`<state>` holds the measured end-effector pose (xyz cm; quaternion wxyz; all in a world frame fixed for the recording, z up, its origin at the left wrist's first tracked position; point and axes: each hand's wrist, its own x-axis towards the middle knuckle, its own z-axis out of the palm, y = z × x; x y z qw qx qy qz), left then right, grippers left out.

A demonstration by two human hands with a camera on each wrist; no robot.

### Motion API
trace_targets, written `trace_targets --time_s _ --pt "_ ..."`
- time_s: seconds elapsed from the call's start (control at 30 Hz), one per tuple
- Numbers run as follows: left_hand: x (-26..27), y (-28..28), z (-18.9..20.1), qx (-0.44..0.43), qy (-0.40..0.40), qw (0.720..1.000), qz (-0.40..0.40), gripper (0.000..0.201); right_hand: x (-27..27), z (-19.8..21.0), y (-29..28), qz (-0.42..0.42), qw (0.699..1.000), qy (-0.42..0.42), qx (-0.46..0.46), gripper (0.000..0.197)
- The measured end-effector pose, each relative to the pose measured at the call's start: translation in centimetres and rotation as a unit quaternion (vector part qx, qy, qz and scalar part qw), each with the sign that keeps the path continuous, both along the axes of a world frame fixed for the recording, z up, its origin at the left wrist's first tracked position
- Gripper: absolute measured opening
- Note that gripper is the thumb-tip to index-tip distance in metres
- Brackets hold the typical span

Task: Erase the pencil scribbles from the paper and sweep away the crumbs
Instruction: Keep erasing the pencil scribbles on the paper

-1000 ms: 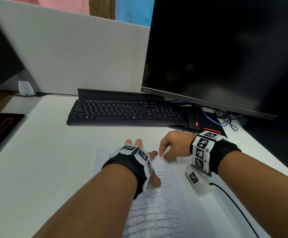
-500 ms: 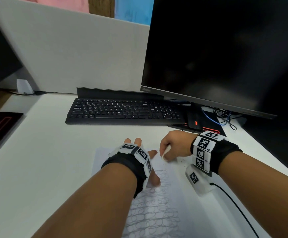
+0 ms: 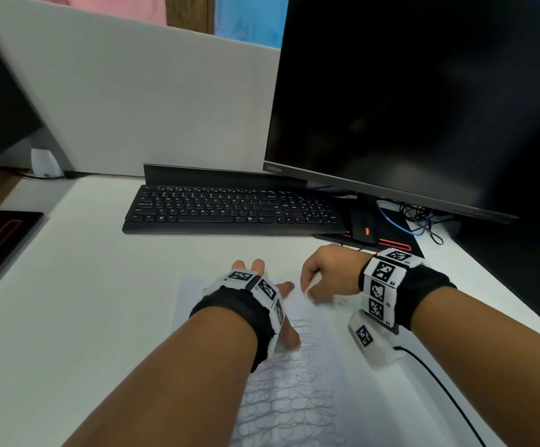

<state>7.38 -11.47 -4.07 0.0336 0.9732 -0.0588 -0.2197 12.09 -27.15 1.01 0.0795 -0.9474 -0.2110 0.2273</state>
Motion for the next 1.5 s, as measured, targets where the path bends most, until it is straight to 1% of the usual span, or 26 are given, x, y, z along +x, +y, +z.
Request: trace_targets --time_s 0.03,0.13,0.17,0.23,0.27,0.3,0.37,0.4,0.5,0.53,0.63,0.67,0.8,0.93,1.0,1.07,1.13,1.2,1.27,1.33,1.43,1.5 --pt "0.0 0.0 0.0 0.0 0.001 1.0 0.003 0.102 0.0 0.1 0.0 -0.003 1.0 -0.002 0.0 0.01" --pt "-0.1 0.0 0.0 0.004 0.001 1.0 0.006 0.102 -0.4 0.3 0.3 0.019 0.997 0.072 -0.02 0.011" --pt "-0.1 0.0 0.0 0.002 0.0 1.0 0.005 0.102 -0.4 0.3 0.3 0.017 0.997 0.07 -0.02 0.011" --pt "0.0 0.0 0.0 0.001 0.001 1.0 0.002 0.102 -0.1 0.2 0.3 0.001 1.0 0.014 -0.007 0.009" --pt "0.0 -0.1 0.0 0.003 0.005 1.0 0.003 0.103 0.0 0.2 0.3 -0.005 1.0 0.003 -0.005 0.01" --pt "0.0 -0.1 0.1 0.004 0.009 1.0 0.006 0.103 0.0 0.3 0.4 -0.003 1.0 0.019 -0.007 0.01" --pt "0.1 -0.2 0.0 0.007 0.01 1.0 0.01 0.103 -0.4 0.4 0.7 0.017 0.997 0.079 -0.021 0.01" --pt "0.1 -0.2 0.0 0.007 0.011 1.0 0.009 0.103 -0.5 0.4 0.8 0.021 0.996 0.083 -0.024 0.009" --pt "0.2 -0.2 -0.1 0.004 0.008 1.0 0.009 0.103 -0.3 0.3 0.8 0.009 1.0 0.006 -0.014 0.009" --pt "0.2 -0.2 0.0 0.005 0.008 1.0 0.01 0.103 -0.3 0.3 0.9 0.006 1.0 0.005 -0.016 0.009" --pt "0.1 -0.3 0.0 0.015 0.012 1.0 0.014 0.102 -0.8 0.4 1.2 0.02 0.997 0.064 -0.024 0.01" --pt "0.2 -0.4 -0.1 0.014 0.011 1.0 0.014 0.102 -1.0 0.4 1.3 0.02 0.997 0.065 -0.024 0.01" --pt "0.2 -0.2 -0.3 0.015 0.013 1.0 0.02 0.104 -1.6 0.3 1.4 0.019 0.999 0.022 -0.043 0.012" --pt "-0.4 -0.1 0.9 0.023 0.018 1.0 0.008 0.104 -2.1 0.4 1.8 0.033 0.996 -0.003 -0.077 0.015" --pt "-0.8 1.2 2.3 0.015 0.013 1.0 0.011 0.104 -1.9 0.6 2.4 0.041 0.994 -0.002 -0.1 0.017" --pt "-1.6 3.8 3.6 0.004 0.005 0.999 0.038 0.109 -1.8 0.8 2.9 0.044 0.993 0.006 -0.112 0.017" --pt "-2.5 6.7 4.2 0.011 -0.023 0.998 0.05 0.103 -1.7 1.0 3.1 0.047 0.991 0.016 -0.121 0.016" --pt "-3.6 9.6 4.3 0.04 -0.037 0.997 0.057 0.097 -1.7 1.1 3.1 0.051 0.991 0.02 -0.123 0.016" --pt "-4.5 11.8 4.0 0.04 -0.023 0.996 0.073 0.106 -1.7 1.1 3.1 0.059 0.99 0.017 -0.13 0.017" --pt "-5.1 12.8 3.7 0.048 -0.003 0.995 0.085 0.11 -1.7 1.2 3.3 0.066 0.988 0.018 -0.14 0.019" --pt "-5.5 13.1 3.2 0.047 -0.002 0.993 0.104 0.104 -1.5 1.4 3.6 0.07 0.986 0.029 -0.148 0.02" --pt "-5.6 12.9 3.4 0.041 -0.002 0.995 0.095 0.104 -1.4 1.4 3.9 0.071 0.984 0.034 -0.16 0.02"
